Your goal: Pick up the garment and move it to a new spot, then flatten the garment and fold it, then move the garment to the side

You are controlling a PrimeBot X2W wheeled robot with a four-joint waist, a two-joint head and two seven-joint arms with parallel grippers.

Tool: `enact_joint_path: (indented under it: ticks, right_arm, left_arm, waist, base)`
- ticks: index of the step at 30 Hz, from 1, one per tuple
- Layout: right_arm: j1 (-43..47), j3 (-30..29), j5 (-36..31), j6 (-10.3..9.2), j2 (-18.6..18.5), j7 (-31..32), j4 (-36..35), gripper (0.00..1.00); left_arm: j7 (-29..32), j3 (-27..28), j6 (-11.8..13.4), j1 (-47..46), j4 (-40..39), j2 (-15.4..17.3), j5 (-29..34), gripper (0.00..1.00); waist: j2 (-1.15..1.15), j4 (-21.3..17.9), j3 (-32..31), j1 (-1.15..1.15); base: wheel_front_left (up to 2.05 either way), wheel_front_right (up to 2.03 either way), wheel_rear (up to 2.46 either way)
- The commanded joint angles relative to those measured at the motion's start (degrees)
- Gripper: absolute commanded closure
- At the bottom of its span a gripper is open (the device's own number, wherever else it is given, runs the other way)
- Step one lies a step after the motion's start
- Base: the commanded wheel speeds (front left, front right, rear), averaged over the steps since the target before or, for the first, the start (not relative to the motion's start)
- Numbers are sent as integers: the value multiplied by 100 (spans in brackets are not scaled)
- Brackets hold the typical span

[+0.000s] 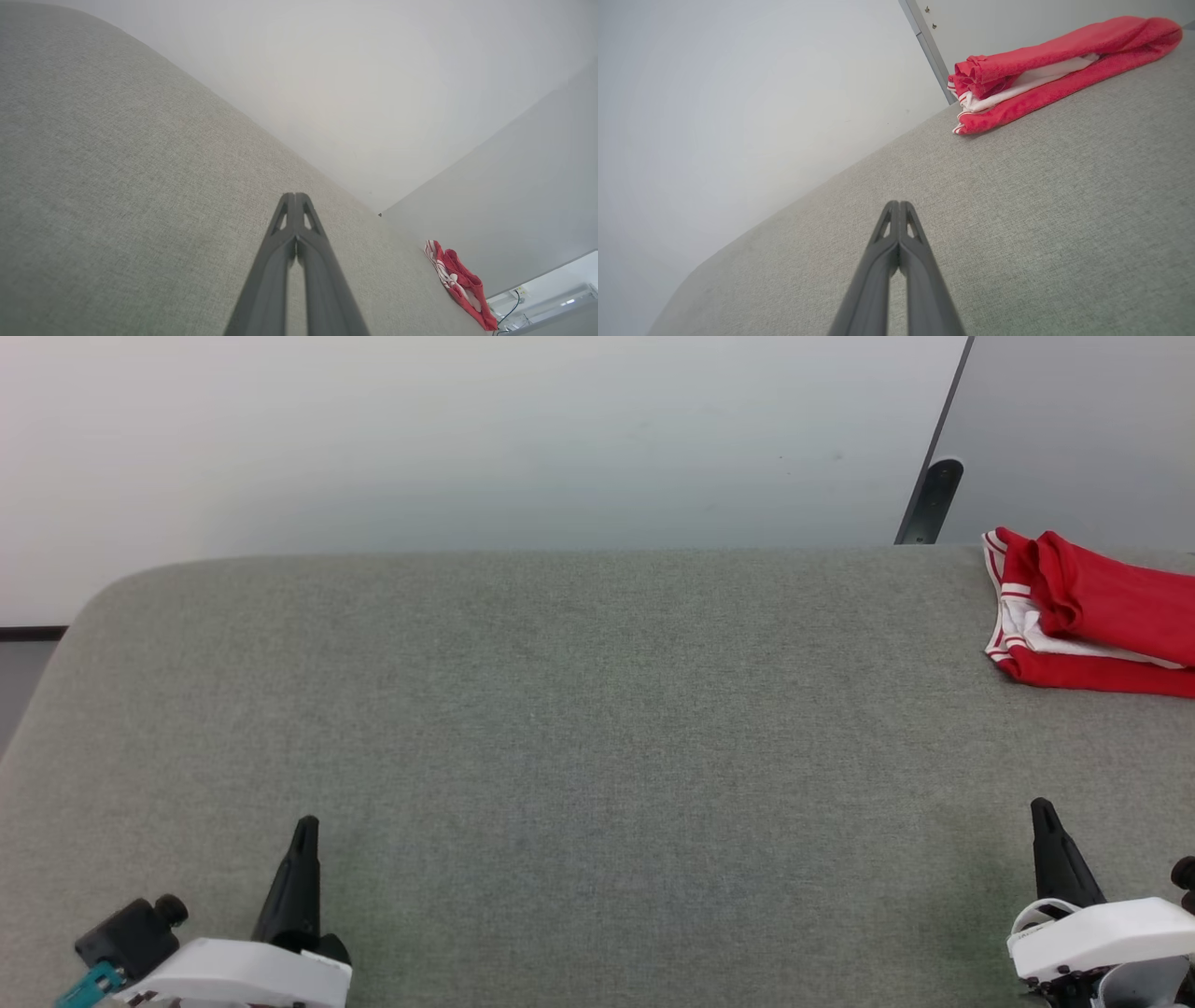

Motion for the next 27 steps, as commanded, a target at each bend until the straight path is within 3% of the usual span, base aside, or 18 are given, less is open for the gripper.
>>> enact_joint_path:
  ticks: [1,27]
  right_arm:
    - [-13,-27,186,-1,-10,37,-101,100]
    - [22,-103,2096,-2,141,518,-266,100]
  left_arm:
    - [43,53,-1,-143,-61,22,-154,100]
    - [533,227,-2,-255,64,-230,-1719,100]
  waist:
    - [0,-2,-3,0]
    - [0,-39,-63,0]
  base:
    - [0,0,0]
    - [0,0,0]
